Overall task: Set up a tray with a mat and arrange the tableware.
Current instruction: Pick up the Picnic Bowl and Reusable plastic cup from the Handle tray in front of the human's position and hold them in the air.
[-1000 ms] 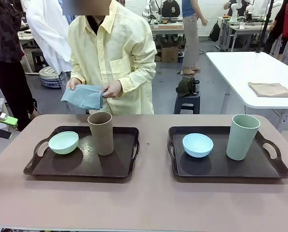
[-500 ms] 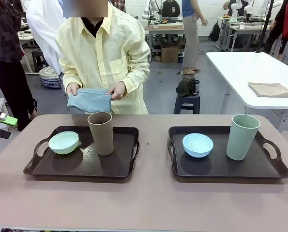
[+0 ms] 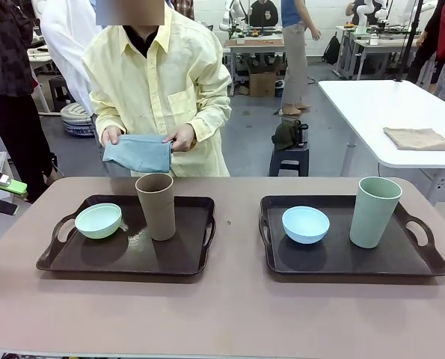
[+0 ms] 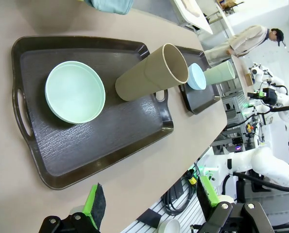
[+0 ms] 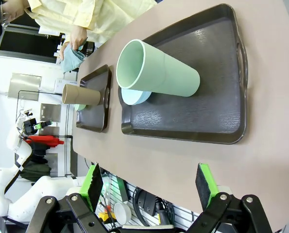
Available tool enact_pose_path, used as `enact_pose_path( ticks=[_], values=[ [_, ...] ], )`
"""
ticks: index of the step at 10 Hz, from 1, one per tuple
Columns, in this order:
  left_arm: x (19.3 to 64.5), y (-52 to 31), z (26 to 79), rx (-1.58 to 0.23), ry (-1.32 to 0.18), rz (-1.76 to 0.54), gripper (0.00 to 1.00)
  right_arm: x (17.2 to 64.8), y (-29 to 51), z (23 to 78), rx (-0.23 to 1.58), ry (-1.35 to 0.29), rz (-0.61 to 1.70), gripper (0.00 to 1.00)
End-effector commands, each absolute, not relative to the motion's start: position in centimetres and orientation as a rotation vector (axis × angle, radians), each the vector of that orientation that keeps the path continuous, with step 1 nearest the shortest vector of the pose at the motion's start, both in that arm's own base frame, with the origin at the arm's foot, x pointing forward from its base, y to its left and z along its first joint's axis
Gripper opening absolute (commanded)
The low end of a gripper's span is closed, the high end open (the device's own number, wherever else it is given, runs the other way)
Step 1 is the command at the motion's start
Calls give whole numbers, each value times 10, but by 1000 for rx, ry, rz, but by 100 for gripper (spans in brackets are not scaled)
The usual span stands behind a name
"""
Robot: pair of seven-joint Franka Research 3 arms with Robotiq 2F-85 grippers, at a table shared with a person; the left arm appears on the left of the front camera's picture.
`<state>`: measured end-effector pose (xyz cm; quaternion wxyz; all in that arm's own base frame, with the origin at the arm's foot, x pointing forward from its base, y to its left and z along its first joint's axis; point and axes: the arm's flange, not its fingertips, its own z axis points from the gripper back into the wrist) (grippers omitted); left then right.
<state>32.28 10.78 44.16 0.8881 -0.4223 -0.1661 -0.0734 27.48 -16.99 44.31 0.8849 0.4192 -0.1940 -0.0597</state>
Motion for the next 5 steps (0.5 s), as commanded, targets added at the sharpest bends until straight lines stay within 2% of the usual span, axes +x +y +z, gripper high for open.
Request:
enact_pose_path(
  ticks=[1, 5],
  values=[
    [323, 108, 441, -890, -349, -155, 100, 276, -170, 441, 888, -416, -119, 100],
    [323, 108, 441, -890, -349, -155, 100, 276, -170, 441, 888, -416, -119, 100]
  ],
)
